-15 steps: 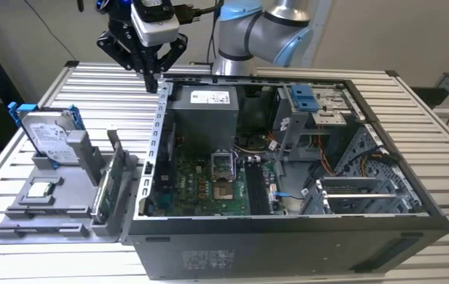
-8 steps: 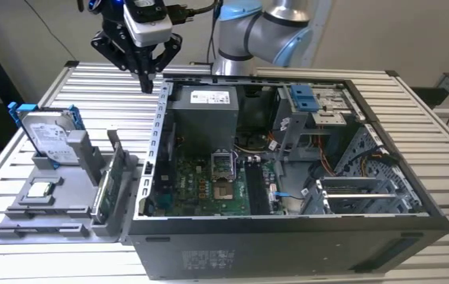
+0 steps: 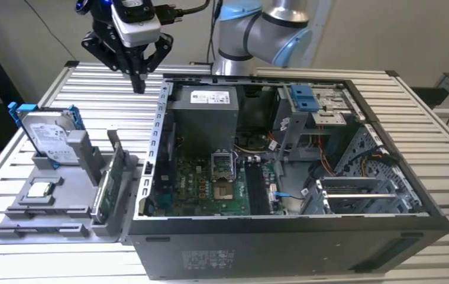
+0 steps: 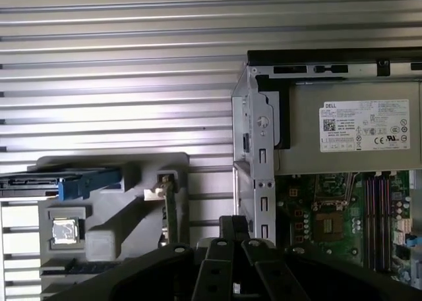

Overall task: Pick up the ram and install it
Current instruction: 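Reach for the ram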

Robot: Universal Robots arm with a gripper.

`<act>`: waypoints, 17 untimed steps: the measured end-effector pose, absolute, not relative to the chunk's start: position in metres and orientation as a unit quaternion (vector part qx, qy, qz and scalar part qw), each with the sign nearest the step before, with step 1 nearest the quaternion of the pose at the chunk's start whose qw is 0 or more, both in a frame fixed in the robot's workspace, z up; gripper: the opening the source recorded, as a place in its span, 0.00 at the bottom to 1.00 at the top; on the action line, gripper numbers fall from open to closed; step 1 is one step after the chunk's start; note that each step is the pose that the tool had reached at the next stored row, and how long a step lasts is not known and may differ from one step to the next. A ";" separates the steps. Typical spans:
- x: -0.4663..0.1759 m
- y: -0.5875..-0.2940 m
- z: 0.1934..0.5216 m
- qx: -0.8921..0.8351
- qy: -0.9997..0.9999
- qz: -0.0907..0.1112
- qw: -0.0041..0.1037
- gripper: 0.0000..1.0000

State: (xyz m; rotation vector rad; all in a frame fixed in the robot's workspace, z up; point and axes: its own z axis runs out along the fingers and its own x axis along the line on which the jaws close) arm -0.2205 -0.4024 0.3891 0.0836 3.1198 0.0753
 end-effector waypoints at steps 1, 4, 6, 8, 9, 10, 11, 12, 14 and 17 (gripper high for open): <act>-0.222 -0.402 0.389 0.027 0.999 0.024 0.010 0.11; -0.227 -0.402 0.389 0.026 0.999 0.024 0.010 0.11; -0.230 -0.403 0.389 0.025 0.999 0.024 0.010 0.11; -0.232 -0.403 0.388 0.025 0.999 0.024 0.010 0.11; -0.234 -0.403 0.388 0.025 0.999 0.024 0.010 0.11; -0.235 -0.403 0.388 0.025 0.999 0.024 0.010 0.11; -0.237 -0.403 0.388 0.024 0.999 0.024 0.010 0.11; -0.238 -0.403 0.388 0.024 0.999 0.024 0.010 0.11; -0.241 -0.403 0.388 0.024 0.999 0.024 0.010 0.11; -0.245 -0.403 0.388 0.023 0.999 0.024 0.010 0.11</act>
